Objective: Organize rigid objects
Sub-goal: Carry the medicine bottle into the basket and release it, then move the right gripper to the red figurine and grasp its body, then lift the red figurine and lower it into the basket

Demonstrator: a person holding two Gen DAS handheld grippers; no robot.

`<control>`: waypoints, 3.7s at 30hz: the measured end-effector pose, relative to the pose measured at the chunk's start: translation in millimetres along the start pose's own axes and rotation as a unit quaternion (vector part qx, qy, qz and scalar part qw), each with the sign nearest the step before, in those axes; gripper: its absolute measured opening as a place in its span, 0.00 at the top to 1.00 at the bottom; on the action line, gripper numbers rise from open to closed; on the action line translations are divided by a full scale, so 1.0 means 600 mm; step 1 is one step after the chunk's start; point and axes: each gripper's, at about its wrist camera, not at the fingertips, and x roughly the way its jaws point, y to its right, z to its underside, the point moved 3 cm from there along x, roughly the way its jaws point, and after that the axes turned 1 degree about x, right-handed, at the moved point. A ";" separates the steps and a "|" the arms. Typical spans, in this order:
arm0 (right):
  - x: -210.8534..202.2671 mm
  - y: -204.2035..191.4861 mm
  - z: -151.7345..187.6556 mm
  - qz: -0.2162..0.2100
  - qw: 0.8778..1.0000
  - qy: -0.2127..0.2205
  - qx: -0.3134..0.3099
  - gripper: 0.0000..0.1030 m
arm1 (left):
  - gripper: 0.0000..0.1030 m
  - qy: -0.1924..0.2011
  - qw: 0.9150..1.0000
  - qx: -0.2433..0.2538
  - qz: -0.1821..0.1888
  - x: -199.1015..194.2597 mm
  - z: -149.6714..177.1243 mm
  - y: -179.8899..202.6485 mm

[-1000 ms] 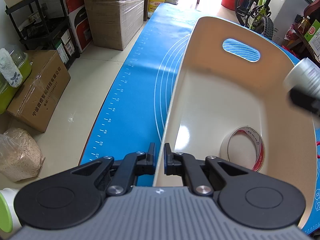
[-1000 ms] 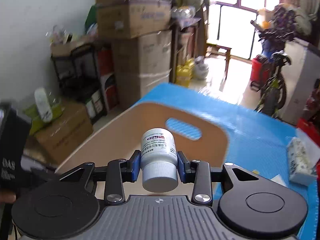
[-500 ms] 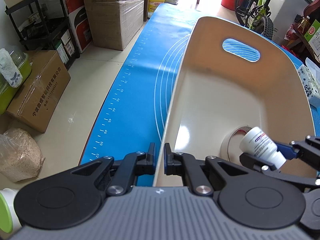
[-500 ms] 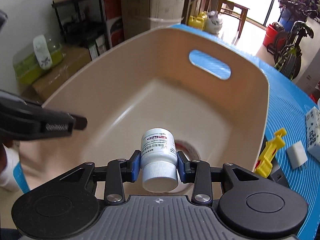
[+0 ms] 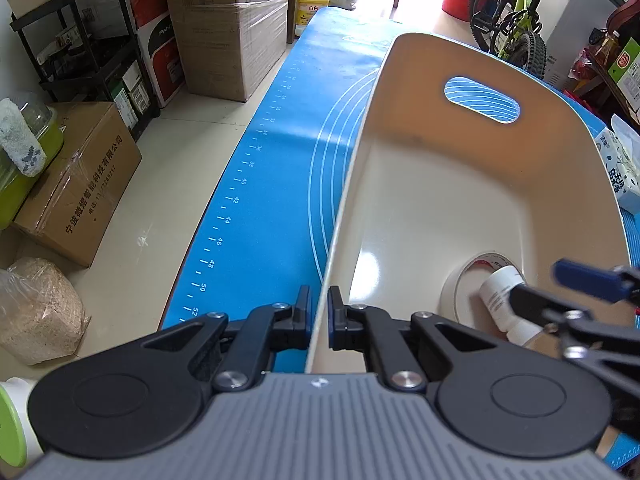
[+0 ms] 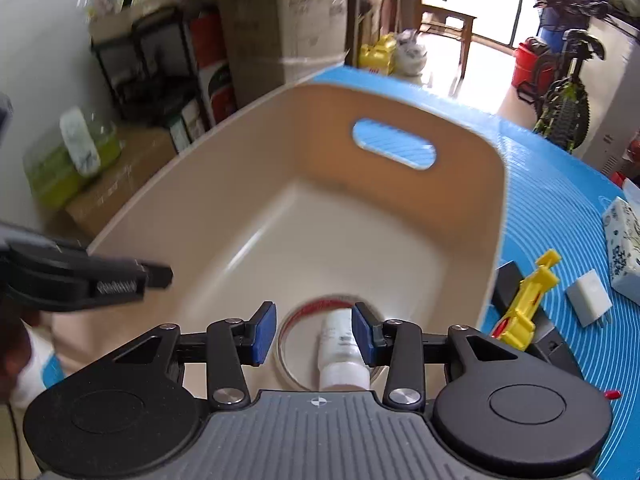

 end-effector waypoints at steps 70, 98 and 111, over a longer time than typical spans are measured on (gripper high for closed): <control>0.010 0.358 0.200 0.169 0.896 -0.006 0.410 0.54 | 0.90 0.001 1.000 -0.001 0.001 -0.001 -0.001 0.002; -0.064 0.349 0.193 0.175 0.907 0.087 0.372 0.63 | 0.89 0.002 1.000 -0.002 0.001 0.001 0.001 0.000; -0.134 0.304 0.114 0.136 0.925 0.159 0.318 0.63 | 0.89 0.002 1.000 -0.002 0.002 0.002 0.002 -0.001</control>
